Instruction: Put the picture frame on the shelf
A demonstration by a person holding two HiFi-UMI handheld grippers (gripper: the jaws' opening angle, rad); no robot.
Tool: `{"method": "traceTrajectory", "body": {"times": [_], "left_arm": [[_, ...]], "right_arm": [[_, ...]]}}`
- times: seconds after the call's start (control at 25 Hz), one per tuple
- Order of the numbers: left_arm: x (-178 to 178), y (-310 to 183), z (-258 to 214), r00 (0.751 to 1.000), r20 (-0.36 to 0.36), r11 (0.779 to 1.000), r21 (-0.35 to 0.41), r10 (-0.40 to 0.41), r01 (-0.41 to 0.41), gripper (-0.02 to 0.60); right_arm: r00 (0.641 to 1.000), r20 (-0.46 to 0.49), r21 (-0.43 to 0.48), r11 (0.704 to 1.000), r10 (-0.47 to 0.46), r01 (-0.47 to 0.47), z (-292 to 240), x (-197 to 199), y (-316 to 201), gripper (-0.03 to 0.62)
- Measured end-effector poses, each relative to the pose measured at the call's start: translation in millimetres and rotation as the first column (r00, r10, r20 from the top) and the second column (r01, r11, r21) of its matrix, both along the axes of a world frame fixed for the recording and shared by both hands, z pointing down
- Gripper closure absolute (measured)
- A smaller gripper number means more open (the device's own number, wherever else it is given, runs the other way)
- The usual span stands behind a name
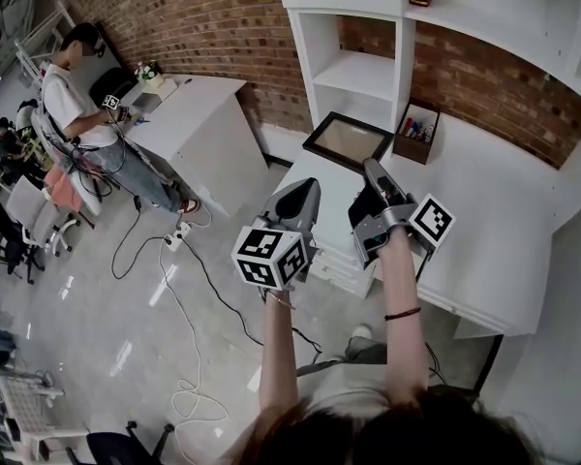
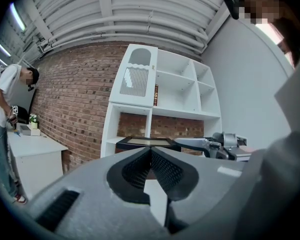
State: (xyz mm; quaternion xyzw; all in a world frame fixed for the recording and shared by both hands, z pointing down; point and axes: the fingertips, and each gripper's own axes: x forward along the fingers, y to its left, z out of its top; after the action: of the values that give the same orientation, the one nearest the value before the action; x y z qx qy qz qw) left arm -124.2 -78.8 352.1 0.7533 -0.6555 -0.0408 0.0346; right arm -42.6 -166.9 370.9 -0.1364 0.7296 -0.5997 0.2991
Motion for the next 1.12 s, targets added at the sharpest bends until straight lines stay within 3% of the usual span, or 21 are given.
{"method": "traceTrajectory", "body": {"times": [1.12], "left_arm": [[-2.1,-107.9,5.9,0.999,-0.018,0.999,-0.029,-0.046,0.045,0.571]], "right_arm": [[0.997,-0.007,-0.051,0.996,-0.07,0.07,13.1,-12.1,-101.7,0.517]]}}
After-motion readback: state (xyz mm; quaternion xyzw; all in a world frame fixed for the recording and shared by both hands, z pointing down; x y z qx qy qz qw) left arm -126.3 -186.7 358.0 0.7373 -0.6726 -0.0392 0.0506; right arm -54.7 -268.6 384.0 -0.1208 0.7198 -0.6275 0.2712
